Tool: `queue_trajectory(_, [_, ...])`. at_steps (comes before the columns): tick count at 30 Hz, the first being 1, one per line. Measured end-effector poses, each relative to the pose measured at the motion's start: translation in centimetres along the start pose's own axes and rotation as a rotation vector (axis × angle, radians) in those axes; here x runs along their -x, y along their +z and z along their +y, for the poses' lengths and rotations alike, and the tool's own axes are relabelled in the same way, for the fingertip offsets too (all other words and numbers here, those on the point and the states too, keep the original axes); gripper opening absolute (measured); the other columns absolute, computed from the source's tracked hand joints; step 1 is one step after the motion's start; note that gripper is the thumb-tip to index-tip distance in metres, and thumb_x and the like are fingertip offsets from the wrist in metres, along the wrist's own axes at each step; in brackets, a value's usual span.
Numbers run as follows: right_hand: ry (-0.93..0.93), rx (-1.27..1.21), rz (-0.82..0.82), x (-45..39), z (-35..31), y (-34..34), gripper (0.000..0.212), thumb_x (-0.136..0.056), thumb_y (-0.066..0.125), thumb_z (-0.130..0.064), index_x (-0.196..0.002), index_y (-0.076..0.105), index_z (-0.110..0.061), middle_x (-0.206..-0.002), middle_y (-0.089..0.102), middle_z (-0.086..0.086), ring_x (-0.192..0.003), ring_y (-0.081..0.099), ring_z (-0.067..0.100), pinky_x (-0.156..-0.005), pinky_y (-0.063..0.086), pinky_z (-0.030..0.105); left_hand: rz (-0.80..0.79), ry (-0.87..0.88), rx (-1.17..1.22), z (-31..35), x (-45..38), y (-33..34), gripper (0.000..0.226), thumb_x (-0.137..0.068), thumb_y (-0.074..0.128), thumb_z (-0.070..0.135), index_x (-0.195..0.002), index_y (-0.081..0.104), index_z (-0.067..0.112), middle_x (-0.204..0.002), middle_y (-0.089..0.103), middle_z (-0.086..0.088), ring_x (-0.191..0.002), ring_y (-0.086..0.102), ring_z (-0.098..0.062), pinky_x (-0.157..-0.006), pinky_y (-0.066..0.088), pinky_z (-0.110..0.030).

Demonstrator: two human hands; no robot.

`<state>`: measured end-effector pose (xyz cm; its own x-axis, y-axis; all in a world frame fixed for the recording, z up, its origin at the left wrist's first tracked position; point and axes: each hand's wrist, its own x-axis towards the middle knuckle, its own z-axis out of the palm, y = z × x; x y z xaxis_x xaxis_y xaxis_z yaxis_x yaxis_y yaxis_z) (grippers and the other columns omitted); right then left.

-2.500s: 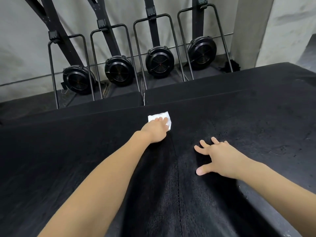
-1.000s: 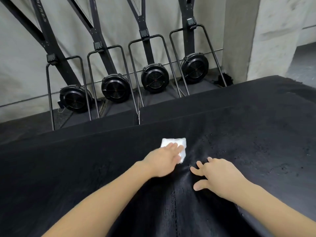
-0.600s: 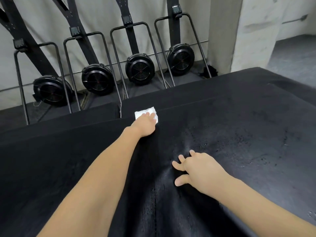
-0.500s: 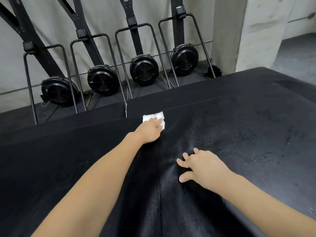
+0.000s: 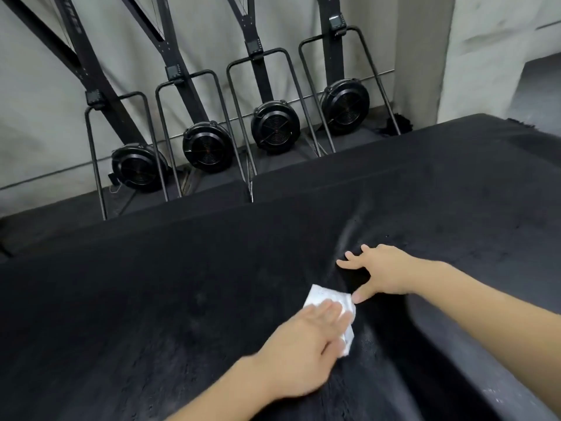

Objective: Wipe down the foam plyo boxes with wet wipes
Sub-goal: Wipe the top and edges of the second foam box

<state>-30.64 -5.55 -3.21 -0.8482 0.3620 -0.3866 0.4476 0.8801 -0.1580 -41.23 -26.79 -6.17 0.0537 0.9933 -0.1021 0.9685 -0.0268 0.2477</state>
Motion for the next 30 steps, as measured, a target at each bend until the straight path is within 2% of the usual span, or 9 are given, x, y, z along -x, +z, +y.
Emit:
queue_trajectory(4, [0.005, -0.011, -0.043, 0.1, 0.3, 0.1, 0.088, -0.088, 0.062, -0.061, -0.157, 0.010, -0.041, -0.167, 0.004, -0.008, -0.152, 0.011, 0.026, -0.116, 0.022, 0.034, -0.055, -0.061, 0.000, -1.0, -0.2, -0.2, 0.049, -0.108, 0.031, 0.033, -0.157, 0.025, 0.031, -0.157, 0.031, 0.010, -0.147, 0.025, -0.010, -0.114, 0.037, -0.039])
queue_trajectory(8, [0.018, 0.003, 0.005, 0.2, -0.2, 0.9, 0.082, -0.092, 0.058, -0.057, -0.158, 0.013, -0.037, -0.166, 0.005, -0.012, -0.154, 0.004, 0.023, -0.117, 0.023, 0.036, -0.043, -0.269, -0.055, -3.9, -5.1, -1.9, 0.053, -0.110, 0.030, 0.029, -0.161, 0.018, 0.021, -0.168, 0.014, 0.002, -0.154, 0.008, -0.012, -0.123, 0.023, -0.039])
queue_trajectory(11, [0.059, 0.087, 0.022, 0.8, -0.7, 1.6, 0.073, -0.098, 0.048, -0.057, -0.158, 0.014, -0.034, -0.166, 0.008, -0.011, -0.154, 0.006, 0.021, -0.118, 0.030, 0.040, -0.016, -0.304, -0.041, -4.6, -7.3, -1.7, 0.053, -0.110, 0.029, 0.025, -0.161, 0.016, 0.017, -0.168, 0.013, -0.002, -0.155, 0.007, -0.017, -0.121, 0.021, -0.034])
queue_trajectory(13, [0.063, 0.094, 0.016, 1.5, -1.0, 2.0, 0.066, -0.101, 0.043, -0.053, -0.158, 0.018, -0.031, -0.166, 0.013, -0.007, -0.154, 0.008, 0.022, -0.117, 0.029, 0.038, 0.001, -0.306, -0.046, -3.7, -6.7, -1.0, 0.052, -0.109, 0.030, 0.024, -0.160, 0.020, 0.016, -0.166, 0.018, -0.004, -0.154, 0.015, -0.022, -0.119, 0.025, -0.035])
queue_trajectory(17, [0.035, 0.083, 0.016, 2.9, -0.6, 2.8, 0.058, -0.105, 0.038, -0.049, -0.158, 0.023, -0.030, -0.165, 0.019, -0.003, -0.152, 0.015, 0.025, -0.118, 0.022, 0.032, 0.020, -0.184, -0.004, -0.3, -2.3, 1.1, 0.046, -0.106, 0.031, 0.031, -0.149, 0.038, 0.018, -0.148, 0.042, -0.003, -0.134, 0.043, -0.025, -0.105, 0.043, -0.046])
queue_trajectory(20, [0.040, 0.054, 0.023, 4.5, -1.2, 3.8, 0.055, -0.106, 0.036, -0.047, -0.157, 0.026, -0.030, -0.165, 0.018, -0.002, -0.151, 0.016, 0.026, -0.117, 0.023, 0.034, 0.018, -0.073, 0.017, 3.3, 2.6, 2.0, 0.049, -0.106, 0.029, 0.032, -0.151, 0.037, 0.017, -0.148, 0.043, -0.001, -0.136, 0.037, -0.021, -0.111, 0.035, -0.035])
queue_trajectory(24, [0.045, 0.007, 0.058, 7.1, -3.0, 4.6, 0.044, -0.109, 0.034, -0.031, -0.149, 0.044, -0.015, -0.158, 0.032, 0.012, -0.145, 0.025, 0.035, -0.116, 0.021, 0.044, 0.025, 0.014, 0.017, 6.7, 7.4, 2.7, 0.046, -0.105, 0.027, 0.032, -0.146, 0.042, 0.017, -0.143, 0.045, -0.001, -0.131, 0.038, -0.019, -0.112, 0.032, -0.031])
queue_trajectory(27, [0.029, 0.054, 0.052, 9.2, -3.4, 6.1, 0.050, -0.109, 0.029, -0.039, -0.155, 0.032, -0.022, -0.163, 0.025, 0.003, -0.150, 0.018, 0.032, -0.121, 0.019, 0.040, 0.041, 0.066, -0.020, 8.3, 9.2, 3.5, 0.040, -0.107, 0.029, 0.031, -0.144, 0.041, 0.021, -0.137, 0.042, 0.007, -0.122, 0.036, -0.011, -0.108, 0.035, -0.027])
queue_trajectory(30, [0.023, 0.059, 0.028, 11.3, -3.3, 7.3, 0.058, -0.105, 0.033, -0.053, -0.158, 0.023, -0.031, -0.165, 0.018, -0.006, -0.153, 0.012, 0.026, -0.120, 0.023, 0.040, 0.013, 0.045, -0.008, 8.4, 9.5, 3.8, 0.042, -0.108, 0.027, 0.033, -0.148, 0.036, 0.023, -0.148, 0.038, 0.007, -0.137, 0.032, -0.013, -0.115, 0.032, -0.030])
